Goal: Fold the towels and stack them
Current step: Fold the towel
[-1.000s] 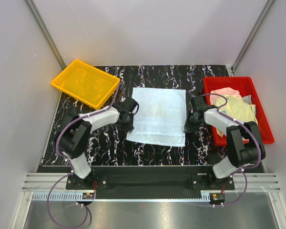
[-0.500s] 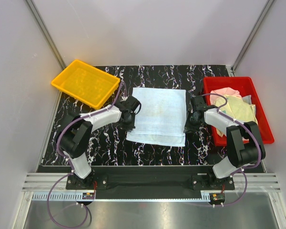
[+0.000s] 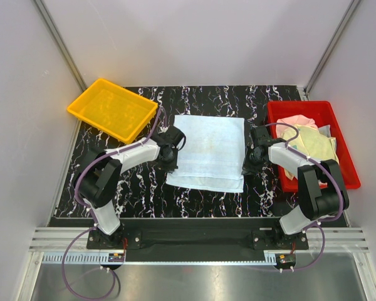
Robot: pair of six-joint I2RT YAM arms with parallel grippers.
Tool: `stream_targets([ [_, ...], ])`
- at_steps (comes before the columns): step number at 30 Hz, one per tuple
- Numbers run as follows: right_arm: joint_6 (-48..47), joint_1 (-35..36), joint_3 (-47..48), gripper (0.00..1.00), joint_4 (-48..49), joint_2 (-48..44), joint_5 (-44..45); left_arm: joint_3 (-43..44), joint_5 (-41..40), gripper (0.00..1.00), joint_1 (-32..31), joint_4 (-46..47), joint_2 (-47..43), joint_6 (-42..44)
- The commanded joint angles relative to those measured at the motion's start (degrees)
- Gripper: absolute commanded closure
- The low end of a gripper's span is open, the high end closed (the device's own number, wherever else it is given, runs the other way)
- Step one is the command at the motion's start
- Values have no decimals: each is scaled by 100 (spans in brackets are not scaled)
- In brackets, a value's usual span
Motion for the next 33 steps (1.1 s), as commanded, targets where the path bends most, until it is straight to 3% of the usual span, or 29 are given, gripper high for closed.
stream_targets([
  [1,-26,83,208,99,-116,-189,145,244,-212,100,-29,11,-55,-39],
  [17,-263,83,841,100,-995,-698,-153,851,-353,100,-20,-833,-959,75],
  [24,211,83,-318,100,-487,-1532,-705,-132,41,100,-29,-448,-1646,14],
  [28,475,127,-1039,100,259,-1516,-1032,-914,367,100,-29,228,-1673,-13],
  [33,501,136,-1216,100,446,-1357,-997,-1180,491,100,-29,502,-1550,-30],
])
